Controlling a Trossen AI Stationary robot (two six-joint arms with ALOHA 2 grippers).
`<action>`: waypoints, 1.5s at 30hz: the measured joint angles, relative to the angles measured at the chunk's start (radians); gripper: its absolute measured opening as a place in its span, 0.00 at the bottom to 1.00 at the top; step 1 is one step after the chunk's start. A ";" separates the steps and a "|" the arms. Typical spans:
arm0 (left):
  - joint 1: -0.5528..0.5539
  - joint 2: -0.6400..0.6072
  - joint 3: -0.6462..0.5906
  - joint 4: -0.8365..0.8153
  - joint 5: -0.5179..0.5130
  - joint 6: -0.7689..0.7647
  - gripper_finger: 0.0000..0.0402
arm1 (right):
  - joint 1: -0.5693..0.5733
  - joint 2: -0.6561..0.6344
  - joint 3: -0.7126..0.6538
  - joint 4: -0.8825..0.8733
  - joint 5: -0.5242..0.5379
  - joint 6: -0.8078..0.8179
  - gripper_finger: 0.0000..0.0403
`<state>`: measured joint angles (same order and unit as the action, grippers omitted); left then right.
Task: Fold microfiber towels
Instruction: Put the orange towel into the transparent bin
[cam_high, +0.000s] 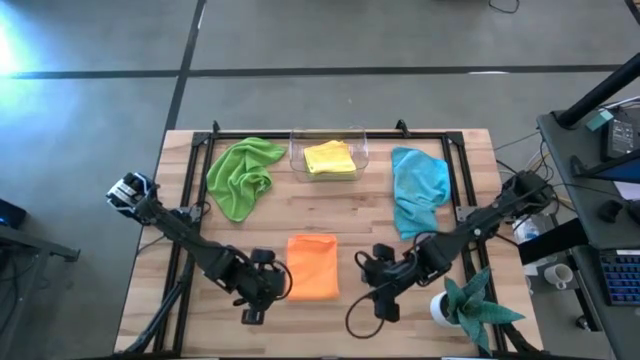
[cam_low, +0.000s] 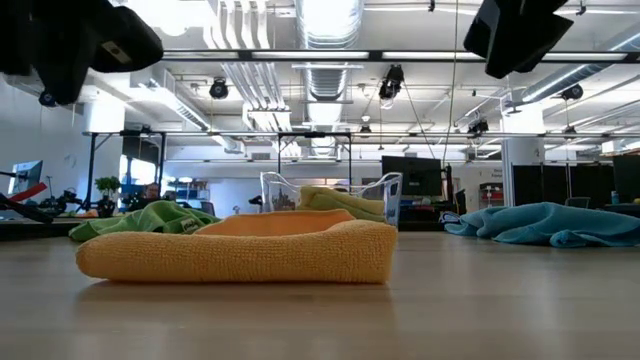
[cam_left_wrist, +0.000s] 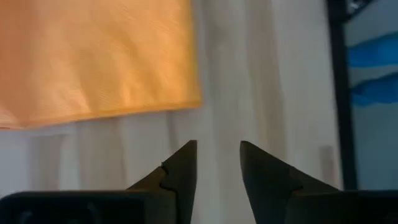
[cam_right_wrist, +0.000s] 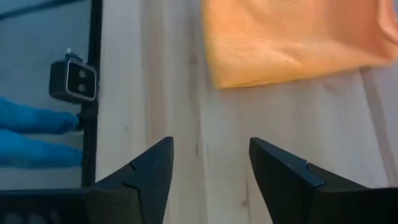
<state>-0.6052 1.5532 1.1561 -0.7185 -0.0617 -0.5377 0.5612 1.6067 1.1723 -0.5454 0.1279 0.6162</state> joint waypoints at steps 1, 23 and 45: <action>0.000 0.000 0.000 0.001 0.008 -0.001 0.29 | 0.002 0.012 0.008 0.004 0.000 -0.022 0.52; -0.016 0.176 -0.002 0.193 -0.227 0.159 0.57 | 0.004 0.318 0.235 0.050 0.032 -0.458 0.52; -0.019 0.365 0.006 0.300 -0.273 0.117 0.57 | -0.057 0.468 0.287 0.057 0.051 -0.452 0.52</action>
<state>-0.6239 1.9182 1.1622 -0.4183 -0.3343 -0.4211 0.5046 2.0751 1.4593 -0.4888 0.1787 0.1637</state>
